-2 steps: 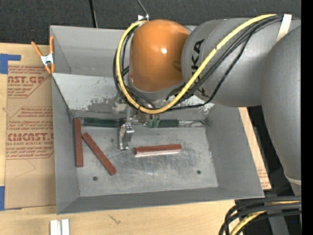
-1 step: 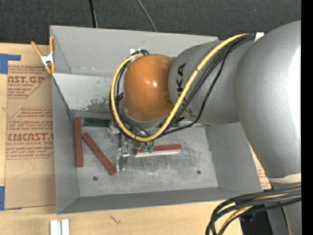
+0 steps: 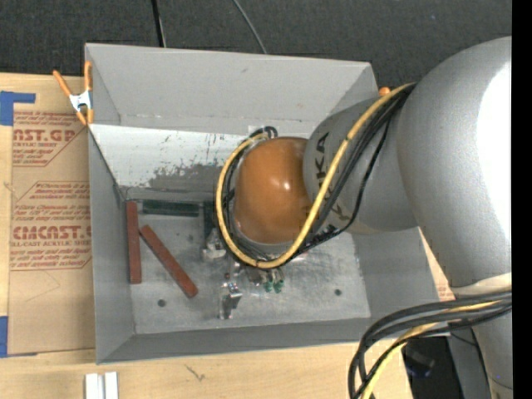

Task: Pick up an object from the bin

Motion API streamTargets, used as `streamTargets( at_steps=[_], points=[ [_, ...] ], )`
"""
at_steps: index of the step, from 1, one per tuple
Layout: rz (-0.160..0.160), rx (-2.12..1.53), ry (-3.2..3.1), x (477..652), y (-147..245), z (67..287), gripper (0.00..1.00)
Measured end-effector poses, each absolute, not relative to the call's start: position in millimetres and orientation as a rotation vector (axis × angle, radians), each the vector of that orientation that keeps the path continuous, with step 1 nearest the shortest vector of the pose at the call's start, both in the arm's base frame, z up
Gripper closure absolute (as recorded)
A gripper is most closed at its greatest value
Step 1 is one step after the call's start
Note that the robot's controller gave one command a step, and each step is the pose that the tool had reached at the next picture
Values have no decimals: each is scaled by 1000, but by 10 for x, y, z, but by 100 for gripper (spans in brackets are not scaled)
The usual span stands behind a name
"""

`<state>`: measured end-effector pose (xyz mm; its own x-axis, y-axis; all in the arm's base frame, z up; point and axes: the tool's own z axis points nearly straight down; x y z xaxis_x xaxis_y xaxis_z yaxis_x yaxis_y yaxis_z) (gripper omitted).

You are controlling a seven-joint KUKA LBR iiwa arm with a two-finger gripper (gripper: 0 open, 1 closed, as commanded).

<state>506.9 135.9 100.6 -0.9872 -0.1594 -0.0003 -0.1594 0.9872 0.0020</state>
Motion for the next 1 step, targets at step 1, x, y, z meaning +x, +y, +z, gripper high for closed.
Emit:
streamTargets(
  at_steps=[1],
  points=[
    [1,-326,3125,5424,1127,1038,0]
  ],
)
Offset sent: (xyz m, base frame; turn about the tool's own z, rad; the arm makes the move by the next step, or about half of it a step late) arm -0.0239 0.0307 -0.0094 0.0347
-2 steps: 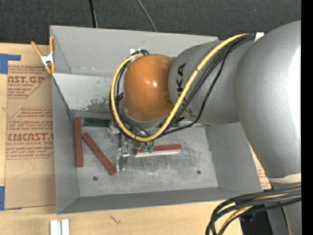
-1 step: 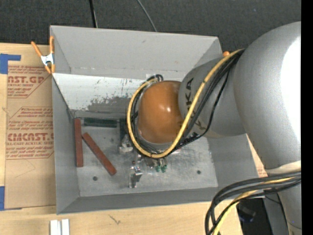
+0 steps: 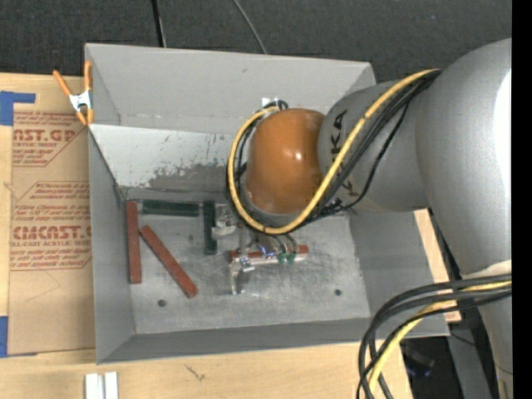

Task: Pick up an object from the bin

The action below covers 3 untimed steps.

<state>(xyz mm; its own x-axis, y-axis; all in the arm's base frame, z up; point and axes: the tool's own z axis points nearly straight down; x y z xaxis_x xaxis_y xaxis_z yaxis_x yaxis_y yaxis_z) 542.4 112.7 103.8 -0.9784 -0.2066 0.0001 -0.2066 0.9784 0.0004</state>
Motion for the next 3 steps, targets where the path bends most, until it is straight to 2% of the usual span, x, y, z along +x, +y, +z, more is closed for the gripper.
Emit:
streamTargets(
  at_steps=[1,2,3],
  points=[
    [0,241,-3136,5119,1418,966,0],
    [-9,233,-3129,5298,1191,833,0],
    [8,107,-3131,5254,1271,822,0]
  ],
)
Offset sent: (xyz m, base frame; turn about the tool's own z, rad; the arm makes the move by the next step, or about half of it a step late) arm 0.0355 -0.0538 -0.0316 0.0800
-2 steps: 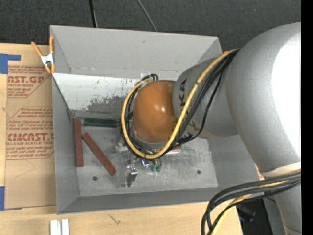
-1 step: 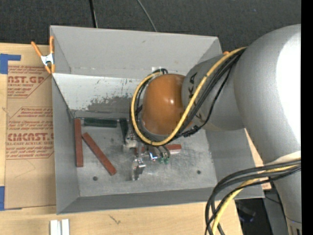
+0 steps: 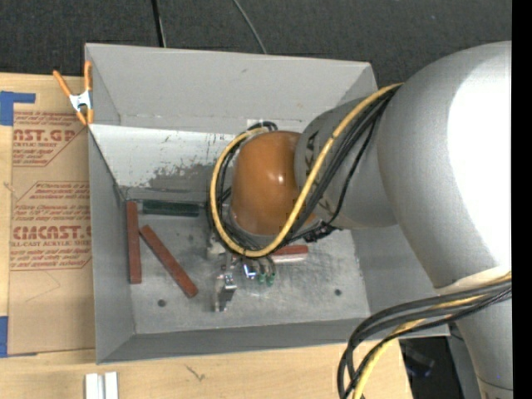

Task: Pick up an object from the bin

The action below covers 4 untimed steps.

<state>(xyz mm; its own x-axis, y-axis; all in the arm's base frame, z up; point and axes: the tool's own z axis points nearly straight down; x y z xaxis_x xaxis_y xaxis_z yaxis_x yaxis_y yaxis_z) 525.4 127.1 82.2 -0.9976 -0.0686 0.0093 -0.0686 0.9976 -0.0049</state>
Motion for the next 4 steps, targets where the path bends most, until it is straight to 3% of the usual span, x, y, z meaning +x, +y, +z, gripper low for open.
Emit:
streamTargets(
  at_steps=[1,2,3,4],
  points=[
    [-8,109,-3125,5439,1598,748,0],
    [-12,53,-3153,5468,1069,776,0],
    [2,-57,-3144,5472,808,793,0],
    [-9,125,-3158,5443,460,777,100]
  ],
)
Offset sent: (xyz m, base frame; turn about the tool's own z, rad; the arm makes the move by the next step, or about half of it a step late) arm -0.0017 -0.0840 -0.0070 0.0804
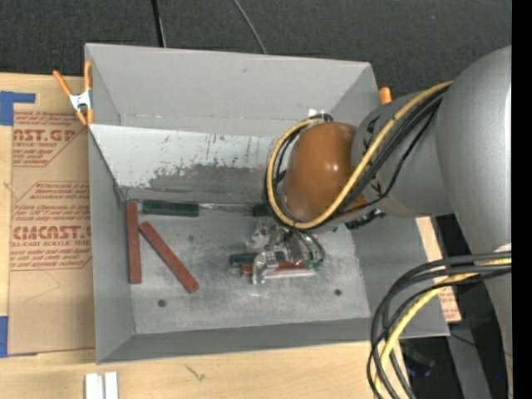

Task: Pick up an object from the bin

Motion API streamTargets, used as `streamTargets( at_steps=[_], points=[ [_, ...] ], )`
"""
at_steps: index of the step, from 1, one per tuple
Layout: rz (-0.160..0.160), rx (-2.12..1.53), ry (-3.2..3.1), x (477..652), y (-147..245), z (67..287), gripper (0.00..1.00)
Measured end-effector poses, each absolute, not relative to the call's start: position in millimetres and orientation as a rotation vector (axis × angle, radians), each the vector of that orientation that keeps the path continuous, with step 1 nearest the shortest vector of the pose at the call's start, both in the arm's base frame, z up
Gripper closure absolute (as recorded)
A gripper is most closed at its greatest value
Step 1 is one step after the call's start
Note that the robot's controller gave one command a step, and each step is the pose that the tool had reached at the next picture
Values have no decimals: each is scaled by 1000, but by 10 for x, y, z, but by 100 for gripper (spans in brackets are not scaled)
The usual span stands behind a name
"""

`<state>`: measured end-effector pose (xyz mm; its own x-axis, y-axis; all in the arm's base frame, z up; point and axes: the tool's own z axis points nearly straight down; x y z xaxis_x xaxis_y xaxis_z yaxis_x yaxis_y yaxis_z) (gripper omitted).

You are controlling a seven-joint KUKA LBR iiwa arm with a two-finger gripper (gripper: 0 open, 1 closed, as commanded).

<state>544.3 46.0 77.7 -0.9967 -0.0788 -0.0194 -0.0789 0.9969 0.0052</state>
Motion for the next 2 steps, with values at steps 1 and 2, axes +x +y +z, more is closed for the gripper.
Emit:
streamTargets(
  at_steps=[1,2],
  points=[
    [9,-123,3120,5443,460,777,100],
    [1,-150,3136,5517,527,2264,100]
  ],
)
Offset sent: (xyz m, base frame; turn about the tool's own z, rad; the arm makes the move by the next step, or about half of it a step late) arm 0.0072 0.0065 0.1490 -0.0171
